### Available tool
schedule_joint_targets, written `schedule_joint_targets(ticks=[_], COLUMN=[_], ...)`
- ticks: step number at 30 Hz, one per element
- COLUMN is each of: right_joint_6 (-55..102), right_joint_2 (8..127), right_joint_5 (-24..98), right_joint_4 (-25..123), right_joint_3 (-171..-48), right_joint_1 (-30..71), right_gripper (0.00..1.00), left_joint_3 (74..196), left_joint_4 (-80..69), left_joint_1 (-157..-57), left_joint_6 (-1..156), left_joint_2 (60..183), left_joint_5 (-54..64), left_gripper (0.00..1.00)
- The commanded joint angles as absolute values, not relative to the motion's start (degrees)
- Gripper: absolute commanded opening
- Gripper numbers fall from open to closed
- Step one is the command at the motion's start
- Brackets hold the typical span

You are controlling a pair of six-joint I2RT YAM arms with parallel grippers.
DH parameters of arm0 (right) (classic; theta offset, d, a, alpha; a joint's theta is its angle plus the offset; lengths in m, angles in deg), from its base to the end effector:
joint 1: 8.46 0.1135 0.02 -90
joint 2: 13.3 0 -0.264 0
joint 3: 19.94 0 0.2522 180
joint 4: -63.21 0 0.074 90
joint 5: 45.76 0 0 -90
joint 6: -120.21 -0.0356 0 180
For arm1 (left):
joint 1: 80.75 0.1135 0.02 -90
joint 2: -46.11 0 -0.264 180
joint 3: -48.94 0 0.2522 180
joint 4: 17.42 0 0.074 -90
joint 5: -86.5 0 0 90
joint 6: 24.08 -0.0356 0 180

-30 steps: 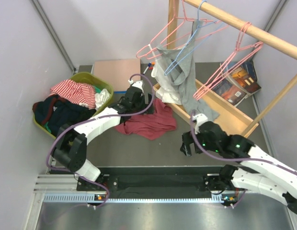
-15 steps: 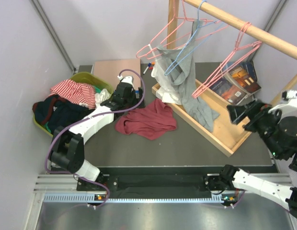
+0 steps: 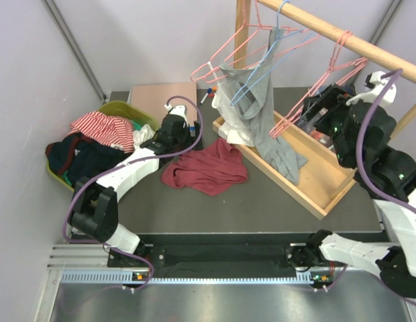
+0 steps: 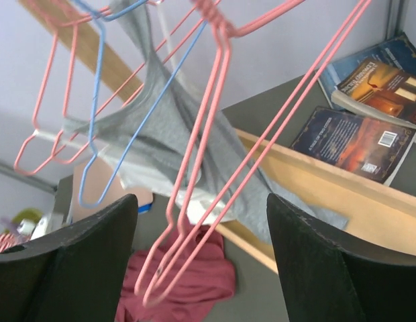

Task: Place the tank top on the hanger

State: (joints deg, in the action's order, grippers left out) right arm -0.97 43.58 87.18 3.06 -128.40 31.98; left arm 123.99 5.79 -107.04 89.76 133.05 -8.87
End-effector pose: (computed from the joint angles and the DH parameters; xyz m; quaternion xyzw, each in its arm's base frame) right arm 0.1158 0.0668 0.5173 0.1810 0.7223 0.1302 0.6546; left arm 0.3083 -0.1486 0.2622 -0.0026 0.8867 -0.1574 0.4347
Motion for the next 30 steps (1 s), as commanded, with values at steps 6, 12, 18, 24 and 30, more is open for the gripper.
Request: schedule_joint_targets(ticks=[6, 12, 18, 24, 30], right_joint_6=[-1.0, -2.9, -3.4, -4.2, -4.9], right_joint_2=[44.0, 44.5, 44.8, 43.6, 42.8], right_joint_5=[62.4, 53.9, 48.8, 48.3, 48.4], right_joint_4=[13.1, 15.9, 16.3, 16.2, 16.2], right_joint_3=[-125.3, -122.5, -120.5, -119.0, -117.9], right_joint_1=[15.5, 9.0, 5.0, 4.5, 4.0], right_gripper=[0.74, 0.70, 0.66, 0.63, 0.63], left_joint_3=[125.3, 125.1, 124.7, 124.2, 124.0], left_joint_4=[2.2, 2.2, 2.1, 1.7, 1.4], left_joint_1=[-106.6, -106.5, -106.1, -105.9, -105.7], left_joint_6=[89.2, 89.3, 89.4, 89.7, 89.9], left_joint_2=[132.0, 131.7, 131.5, 131.6, 131.9], left_joint_5=[-8.9, -9.0, -9.4, -9.1, -8.6], left_gripper=[0.99, 0.99, 0.99, 0.99, 0.99])
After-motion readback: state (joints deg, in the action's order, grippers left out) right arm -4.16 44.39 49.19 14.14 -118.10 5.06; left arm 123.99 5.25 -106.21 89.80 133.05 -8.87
